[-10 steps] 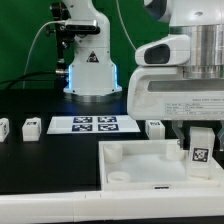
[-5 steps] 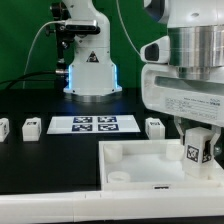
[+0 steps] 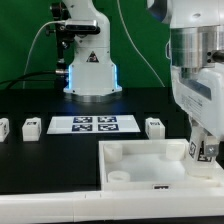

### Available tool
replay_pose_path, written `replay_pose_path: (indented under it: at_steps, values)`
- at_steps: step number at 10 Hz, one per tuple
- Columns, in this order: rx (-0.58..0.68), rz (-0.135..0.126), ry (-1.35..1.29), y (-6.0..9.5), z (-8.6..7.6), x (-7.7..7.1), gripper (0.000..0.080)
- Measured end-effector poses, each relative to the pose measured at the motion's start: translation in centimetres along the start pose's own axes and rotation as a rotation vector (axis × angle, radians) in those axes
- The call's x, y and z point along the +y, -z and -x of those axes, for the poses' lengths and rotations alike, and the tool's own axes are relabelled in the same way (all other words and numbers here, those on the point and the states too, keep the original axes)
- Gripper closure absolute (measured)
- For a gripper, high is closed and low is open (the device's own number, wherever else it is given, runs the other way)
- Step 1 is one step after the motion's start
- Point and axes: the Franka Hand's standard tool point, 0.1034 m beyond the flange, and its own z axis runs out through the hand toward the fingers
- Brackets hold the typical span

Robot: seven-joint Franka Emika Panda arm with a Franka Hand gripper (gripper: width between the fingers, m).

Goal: Assemble one leg

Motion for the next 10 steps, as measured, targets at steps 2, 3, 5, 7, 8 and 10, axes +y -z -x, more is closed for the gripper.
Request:
replay_pose_path:
  at_steps: [2,3,5,7,8,10]
  values:
    - [-0.001,0.000,0.102,-0.01,0.01,0.00,0.0504]
    - [-0.002,0.000,0.103,-0.02,0.10,0.03,0.0334]
    - [-0.001,0.000,0.250,-0.02,0.10,0.04,0.0163]
    - [-0.001,0.000,0.481,-0.03,0.12,0.05,0.0152]
    - [-0.001,0.000,0.549,-0.04,0.12,0.06,0.0152]
    - [0.003,0.003,0.758,-0.07,0.16,0.11,0.0150]
